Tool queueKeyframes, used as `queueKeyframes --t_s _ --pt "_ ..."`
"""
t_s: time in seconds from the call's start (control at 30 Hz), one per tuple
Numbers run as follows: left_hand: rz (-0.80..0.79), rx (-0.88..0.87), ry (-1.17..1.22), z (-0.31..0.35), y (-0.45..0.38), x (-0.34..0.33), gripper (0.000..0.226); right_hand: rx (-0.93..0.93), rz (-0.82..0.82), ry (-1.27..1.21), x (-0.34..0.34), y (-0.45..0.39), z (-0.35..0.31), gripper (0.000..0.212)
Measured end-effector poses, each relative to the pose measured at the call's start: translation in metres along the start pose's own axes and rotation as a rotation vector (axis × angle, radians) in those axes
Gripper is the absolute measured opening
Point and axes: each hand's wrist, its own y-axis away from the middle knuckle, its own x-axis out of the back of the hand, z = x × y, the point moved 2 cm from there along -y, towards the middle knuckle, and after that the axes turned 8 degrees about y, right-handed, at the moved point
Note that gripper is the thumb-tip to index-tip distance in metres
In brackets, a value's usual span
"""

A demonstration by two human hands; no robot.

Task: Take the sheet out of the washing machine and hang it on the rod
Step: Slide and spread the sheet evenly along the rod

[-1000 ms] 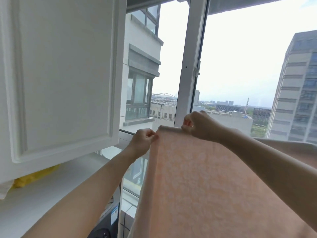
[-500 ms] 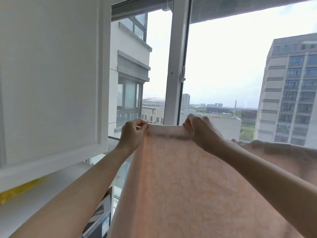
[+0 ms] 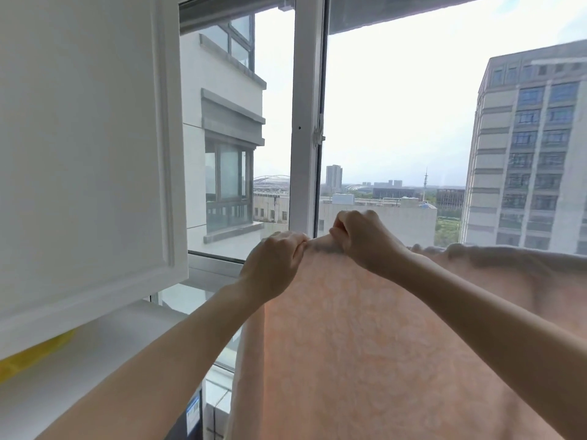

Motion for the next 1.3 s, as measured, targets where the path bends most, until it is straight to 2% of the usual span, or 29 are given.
queueKeyframes --t_s 0.13,0.23,0.37,0.43,0.63,0.7,0.87,1.0,1.3 --pt "-0.044 -0.063 -0.139 0.007 0.004 -0.001 0.033 0.042 0.010 0.077 0.000 0.009 0.000 0.020" --pt "-0.056 -0.069 -0.156 0.009 0.010 0.001 0.036 0.058 -0.007 0.101 0.007 0.018 0.002 0.019" --pt "-0.048 -0.035 -0.218 0.006 0.017 0.004 0.047 0.018 0.028 0.135 0.036 0.027 0.022 0.034" --pt "-0.048 -0.016 -0.228 0.006 0.016 0.006 0.052 0.003 -0.005 0.107 0.045 0.030 0.033 0.038" --pt "-0.018 -0.016 -0.199 0.009 0.018 0.000 0.051 0.022 -0.176 -0.032 0.045 0.041 0.042 0.012" --pt "-0.024 -0.020 -0.215 0.011 0.018 -0.002 0.053 0.023 -0.147 -0.009 0.045 0.043 0.041 0.011" --pt "-0.071 -0.064 -0.253 0.013 0.014 -0.004 0.059 0.001 0.138 0.088 0.061 0.059 0.054 0.015" --pt "-0.098 -0.076 -0.300 0.029 0.011 -0.014 0.068 -0.021 0.086 0.105 0.062 0.065 0.067 0.015" --pt "-0.048 -0.196 -0.225 0.097 0.001 -0.054 0.066 0.002 0.017 0.151 0.062 0.063 0.073 0.015"
